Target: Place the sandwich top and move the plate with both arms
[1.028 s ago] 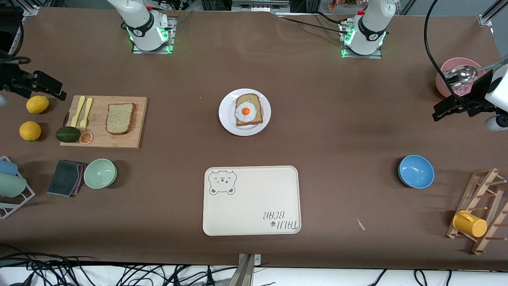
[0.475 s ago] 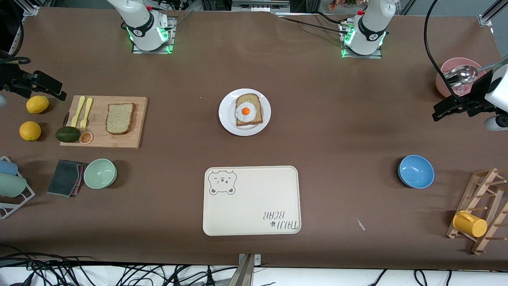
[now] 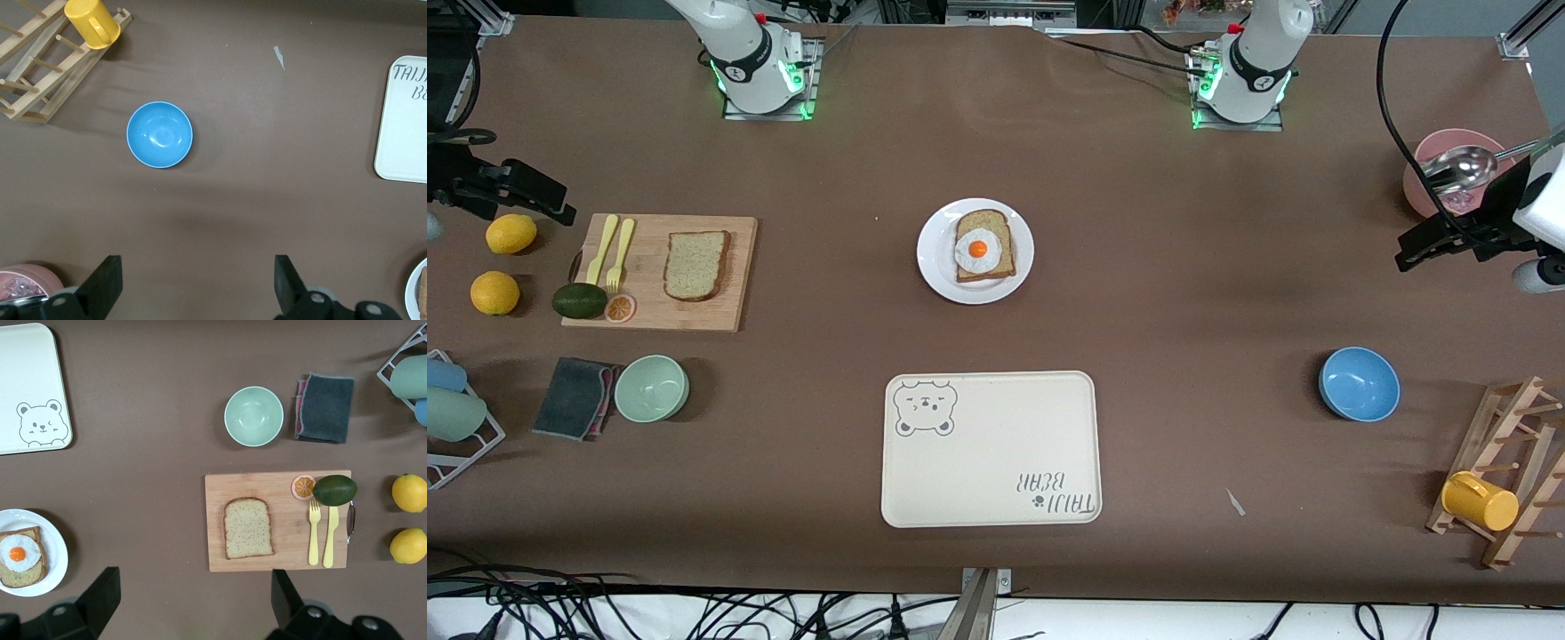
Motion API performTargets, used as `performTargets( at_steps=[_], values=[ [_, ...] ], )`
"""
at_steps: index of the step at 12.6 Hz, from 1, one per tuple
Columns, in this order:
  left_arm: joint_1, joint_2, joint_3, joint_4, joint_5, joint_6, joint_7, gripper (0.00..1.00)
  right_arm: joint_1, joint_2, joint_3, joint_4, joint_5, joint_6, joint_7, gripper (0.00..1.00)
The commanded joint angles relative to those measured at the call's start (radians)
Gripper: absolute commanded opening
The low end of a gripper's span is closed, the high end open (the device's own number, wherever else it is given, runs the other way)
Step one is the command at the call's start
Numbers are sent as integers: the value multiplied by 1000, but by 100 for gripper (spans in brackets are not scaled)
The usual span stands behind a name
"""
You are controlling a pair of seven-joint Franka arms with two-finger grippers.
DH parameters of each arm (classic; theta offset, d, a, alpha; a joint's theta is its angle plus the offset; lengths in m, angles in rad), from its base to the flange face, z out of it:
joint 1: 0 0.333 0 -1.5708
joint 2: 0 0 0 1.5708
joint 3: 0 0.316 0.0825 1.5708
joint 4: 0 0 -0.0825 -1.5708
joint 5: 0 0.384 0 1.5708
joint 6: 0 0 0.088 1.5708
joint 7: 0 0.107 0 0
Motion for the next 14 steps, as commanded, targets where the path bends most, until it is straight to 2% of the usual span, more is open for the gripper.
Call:
performTargets(
  at_steps=[1,14],
  values=[
    [3,-13,-7,-14,27,7,0,100,1,22,5,34,-19,-11,13,100],
    [3,-13,-7,-14,21,4,0,100,0,23,7,35,-31,-7,15,100]
  ],
)
